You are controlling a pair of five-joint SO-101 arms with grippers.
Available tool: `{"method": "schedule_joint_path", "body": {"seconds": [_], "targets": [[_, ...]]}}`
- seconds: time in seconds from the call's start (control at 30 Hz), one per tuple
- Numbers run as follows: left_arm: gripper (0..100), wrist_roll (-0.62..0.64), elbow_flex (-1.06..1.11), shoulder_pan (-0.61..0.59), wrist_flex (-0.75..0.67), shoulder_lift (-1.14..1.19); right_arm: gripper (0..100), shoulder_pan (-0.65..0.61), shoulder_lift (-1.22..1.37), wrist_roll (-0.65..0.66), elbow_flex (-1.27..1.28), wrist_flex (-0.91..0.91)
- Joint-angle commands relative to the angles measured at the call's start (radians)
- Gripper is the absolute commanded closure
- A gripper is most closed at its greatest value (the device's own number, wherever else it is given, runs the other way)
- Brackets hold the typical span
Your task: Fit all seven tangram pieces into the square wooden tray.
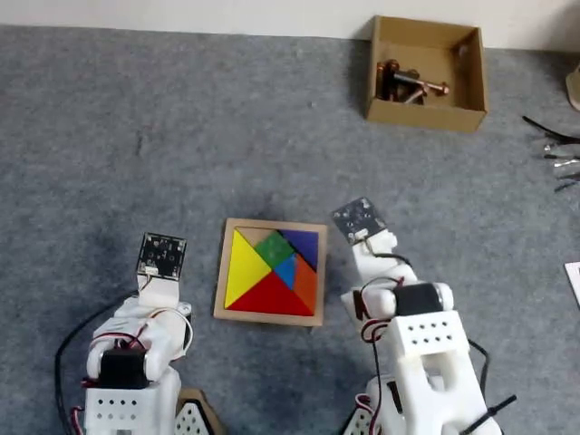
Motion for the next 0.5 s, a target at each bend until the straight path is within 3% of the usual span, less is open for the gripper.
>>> {"method": "schedule_joint_path", "body": {"seconds": [0.0, 0.23, 0.47], "targets": [[99, -0.005, 0.019, -0.008, 0.005, -0.005, 99.3, 0.025, -0.035, -0.020, -0.005, -0.025], [99, -0.005, 0.019, -0.008, 0.005, -0.005, 99.3, 0.243, -0.039, -0.123, 0.005, -0.028], [99, -0.005, 0.019, -0.008, 0.005, -0.005, 99.3, 0.275, -0.041, -0.123, 0.001, -0.019]]}}
